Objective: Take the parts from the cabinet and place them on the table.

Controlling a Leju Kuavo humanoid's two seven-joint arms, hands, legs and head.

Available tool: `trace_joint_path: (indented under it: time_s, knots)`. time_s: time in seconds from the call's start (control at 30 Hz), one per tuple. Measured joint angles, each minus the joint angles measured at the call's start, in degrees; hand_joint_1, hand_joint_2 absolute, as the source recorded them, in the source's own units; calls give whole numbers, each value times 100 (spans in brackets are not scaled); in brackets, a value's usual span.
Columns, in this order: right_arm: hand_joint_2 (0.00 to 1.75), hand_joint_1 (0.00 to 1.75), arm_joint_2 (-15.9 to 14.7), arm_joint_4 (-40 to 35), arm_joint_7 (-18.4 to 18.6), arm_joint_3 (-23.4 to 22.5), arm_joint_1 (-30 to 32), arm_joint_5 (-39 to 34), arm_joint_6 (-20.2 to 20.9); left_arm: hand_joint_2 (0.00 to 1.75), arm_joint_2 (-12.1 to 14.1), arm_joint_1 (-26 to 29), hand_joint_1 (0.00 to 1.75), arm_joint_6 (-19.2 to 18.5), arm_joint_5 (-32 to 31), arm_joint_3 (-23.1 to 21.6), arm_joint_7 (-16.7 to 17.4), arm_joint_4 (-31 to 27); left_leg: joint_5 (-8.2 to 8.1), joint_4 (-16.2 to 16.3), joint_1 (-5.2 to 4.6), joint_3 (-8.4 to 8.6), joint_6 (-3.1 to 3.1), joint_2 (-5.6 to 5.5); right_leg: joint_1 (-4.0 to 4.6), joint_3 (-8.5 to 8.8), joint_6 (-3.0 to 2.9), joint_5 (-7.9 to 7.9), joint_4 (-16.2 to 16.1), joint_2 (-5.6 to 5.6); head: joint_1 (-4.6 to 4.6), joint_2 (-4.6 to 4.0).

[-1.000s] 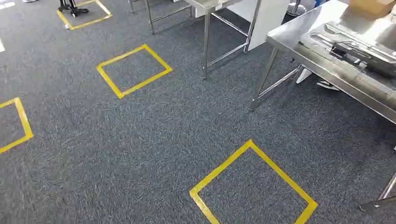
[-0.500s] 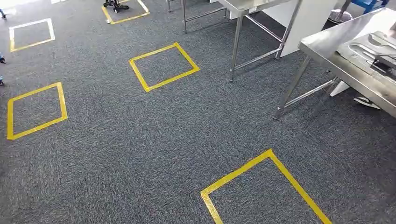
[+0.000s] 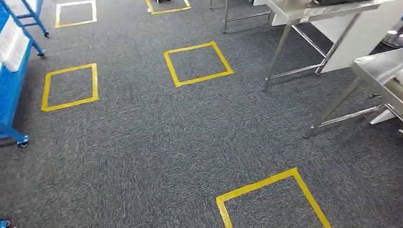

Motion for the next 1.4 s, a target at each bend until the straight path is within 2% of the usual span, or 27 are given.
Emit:
trace_joint_path:
  time_s: [0.07,0.1,0.17,0.2,0.23,0.27,0.33,0.4,0.47,0.53,0.6,0.63,0.7,0.73,0.77,0.9,0.93,0.97,1.0,1.07,1.1,1.13,1.2,1.23,1.27,1.33,1.4]
  knots:
    - [0,0,0,2,7,0,8,0,6,0,0,-10,0,0,-2,0,0,0,8,6,-13,-21,11,-151,1,-397,2,-236,749,66,0,0]
    - [0,0,0,2,7,0,13,0,7,0,0,1,0,0,-2,0,0,0,8,11,-15,-16,11,-233,0,-440,-5,-128,778,75,-2,0]
    - [0,0,-2,2,7,-4,15,0,7,0,0,7,0,2,-2,0,0,0,3,30,-14,-5,4,-388,-4,-201,-24,382,160,109,0,0]
    - [0,0,-7,2,7,-4,17,0,7,0,0,5,0,2,-2,0,0,0,-2,52,-14,-7,-10,-469,-11,-4,-43,664,-320,231,2,-2]
    - [0,0,-11,2,7,-7,28,0,4,0,-2,5,0,2,-2,0,0,0,-5,71,0,-35,-28,-527,-14,130,-84,783,-692,552,6,-2]
    - [0,0,-20,2,7,-9,28,2,4,0,-4,-17,0,2,-2,0,2,0,-23,132,-47,-73,-81,-591,-32,172,-106,731,-840,645,-5,0]
    - [0,0,-20,2,5,-9,15,6,7,0,-4,-18,0,4,-2,0,0,0,17,98,2,-117,-148,-701,11,156,-119,728,-798,526,-2,0]
    - [0,0,-20,2,9,-9,0,7,7,0,-9,9,0,11,-4,0,0,0,27,99,-2,-136,-228,-771,-40,199,-217,779,-892,381,-7,0]
    - [0,0,-22,2,7,-11,19,7,7,0,-13,13,0,11,-4,0,0,0,-264,519,-11,-311,-247,-199,-17,240,-290,787,-932,217,-40,0]
    - [0,0,-22,2,9,-11,48,9,7,0,-11,-27,0,15,-4,0,0,0,-704,1375,18,-714,-296,-96,8,235,-311,771,-929,25,-53,0]
    - [0,0,-22,2,9,-11,44,9,7,0,-13,-24,0,17,-4,0,0,0,-809,1823,36,-909,-340,-69,11,235,-311,761,-925,-134,-57,0]
    - [0,0,-22,2,9,-11,34,9,7,0,-11,-4,0,15,-4,0,0,0,-658,1643,53,-800,-352,-50,10,242,-298,752,-923,-210,-55,0]
    - [0,0,-20,2,9,-11,24,9,9,0,-11,6,0,17,-4,0,0,0,-217,728,71,-287,-359,81,0,272,-250,721,-908,-350,-57,-2]
    - [0,0,-22,2,9,-11,23,18,11,0,-11,-3,0,18,-4,0,0,0,-74,255,67,-7,-346,358,15,306,-212,695,-893,-414,-66,0]
    - [0,0,-22,2,9,-11,29,26,11,0,-11,-30,0,17,-4,0,2,0,-138,133,9,34,-312,432,58,301,-168,655,-862,-473,-79,0]
    - [0,0,-22,2,9,-15,-43,68,13,0,-11,29,0,20,-4,0,2,0,-81,90,-6,-16,-145,177,31,369,-54,646,-899,-655,-28,0]
    - [0,0,-24,2,11,-15,-43,81,11,0,-11,37,0,22,-4,0,0,0,-47,49,19,27,-96,125,-13,369,-16,568,-821,-504,-14,0]
    - [0,0,-24,2,13,-17,-35,83,13,0,-11,30,0,24,-4,0,2,0,-27,35,18,22,-62,83,-14,260,-9,394,-608,-206,15,0]
    - [0,0,-24,2,13,-22,-22,85,15,0,-11,11,0,24,-4,0,2,0,-9,34,17,-3,-34,27,-16,48,-12,146,-189,-46,35,0]
    - [0,0,-22,4,13,-35,-7,116,22,0,-11,-8,0,26,-9,0,0,0,3,37,-7,-29,-6,-113,-13,-407,-12,-186,674,61,35,-2]
    - [0,0,-22,7,13,-46,1,135,31,0,-11,-5,0,26,-15,0,0,0,3,39,-19,-31,-6,-192,-12,-523,-17,-173,854,73,33,0]
    - [0,0,-22,7,15,-55,4,149,31,0,-11,5,0,28,-24,0,0,0,3,41,-25,-21,-6,-273,-9,-510,-30,-12,763,82,33,0]
    - [0,0,-24,7,13,-81,5,188,42,0,-11,5,0,28,-37,0,0,0,2,56,-27,-4,-9,-431,-7,-196,-80,528,4,167,35,0]
    - [0,0,-24,7,15,-101,15,201,44,0,-15,1,0,28,-61,0,0,0,0,66,-22,-7,-18,-507,-1,11,-118,780,-481,376,37,0]
    - [0,0,-44,7,13,-116,22,212,42,0,-33,-8,0,28,-68,0,0,0,-4,88,-29,-37,-45,-565,-3,99,-164,785,-745,732,33,0]
    - [0,0,-46,7,13,-136,3,216,42,0,-37,-23,0,31,-72,0,0,0,13,101,-7,-85,-128,-683,16,104,-154,790,-808,598,26,0]
    - [0,0,-46,7,13,-142,-19,221,39,0,-37,7,0,33,-72,2,0,0,45,37,11,-116,-222,-839,38,146,-211,809,-857,477,26,0]
